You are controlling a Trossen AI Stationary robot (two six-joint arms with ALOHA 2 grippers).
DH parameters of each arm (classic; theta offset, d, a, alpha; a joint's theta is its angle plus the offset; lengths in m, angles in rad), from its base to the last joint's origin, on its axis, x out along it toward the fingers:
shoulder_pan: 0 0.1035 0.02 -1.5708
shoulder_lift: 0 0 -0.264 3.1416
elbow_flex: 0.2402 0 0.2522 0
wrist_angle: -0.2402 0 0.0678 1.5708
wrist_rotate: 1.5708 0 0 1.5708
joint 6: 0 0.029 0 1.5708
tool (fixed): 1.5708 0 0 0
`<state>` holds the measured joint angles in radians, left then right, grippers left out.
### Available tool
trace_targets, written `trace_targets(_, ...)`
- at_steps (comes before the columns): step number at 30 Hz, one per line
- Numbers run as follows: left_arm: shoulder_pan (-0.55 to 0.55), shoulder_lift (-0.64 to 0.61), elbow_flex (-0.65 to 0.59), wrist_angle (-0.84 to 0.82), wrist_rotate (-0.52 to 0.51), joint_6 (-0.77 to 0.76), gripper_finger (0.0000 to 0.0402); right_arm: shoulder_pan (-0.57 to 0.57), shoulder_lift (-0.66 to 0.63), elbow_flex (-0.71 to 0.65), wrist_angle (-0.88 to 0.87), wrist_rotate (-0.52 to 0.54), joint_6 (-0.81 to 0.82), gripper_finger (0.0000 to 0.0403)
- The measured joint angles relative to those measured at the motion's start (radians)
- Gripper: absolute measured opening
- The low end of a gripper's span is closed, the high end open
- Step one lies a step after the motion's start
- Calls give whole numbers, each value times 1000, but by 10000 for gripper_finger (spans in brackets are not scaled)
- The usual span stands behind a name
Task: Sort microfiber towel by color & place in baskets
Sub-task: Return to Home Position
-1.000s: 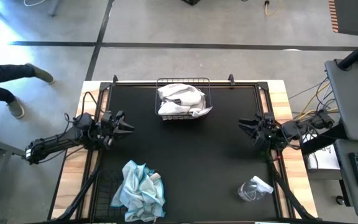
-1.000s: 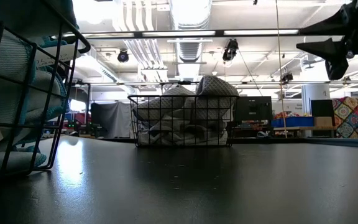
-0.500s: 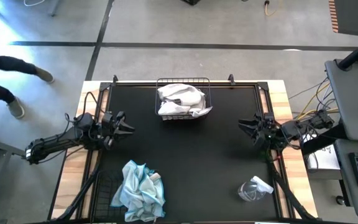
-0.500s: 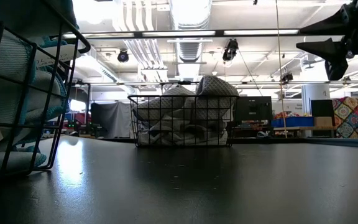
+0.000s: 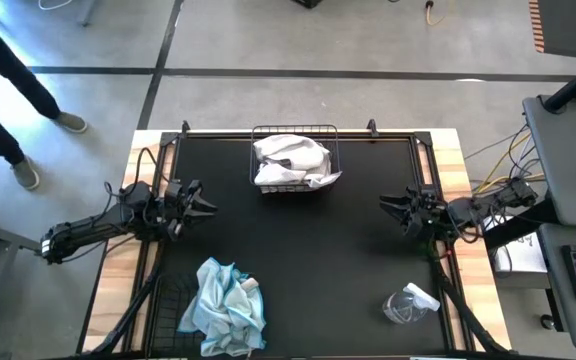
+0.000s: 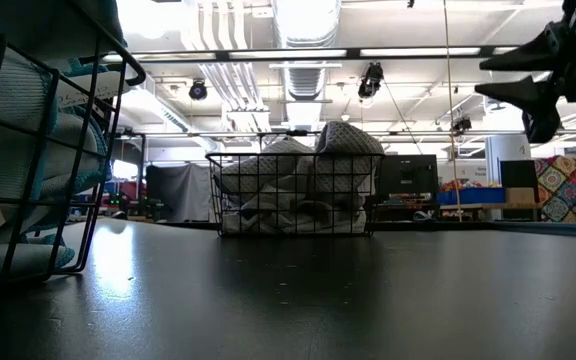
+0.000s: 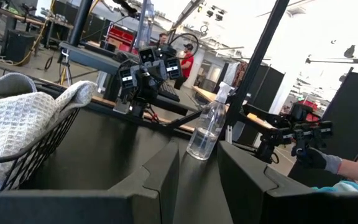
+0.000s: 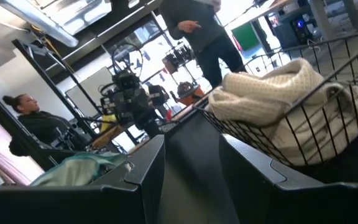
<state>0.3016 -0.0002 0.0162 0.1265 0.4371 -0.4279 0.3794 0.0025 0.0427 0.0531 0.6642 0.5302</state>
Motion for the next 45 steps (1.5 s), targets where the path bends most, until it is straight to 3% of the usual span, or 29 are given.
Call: trace_targets(45,0,14,-6,-33,0,12,95,0,29,-30,17,10,-15,146)
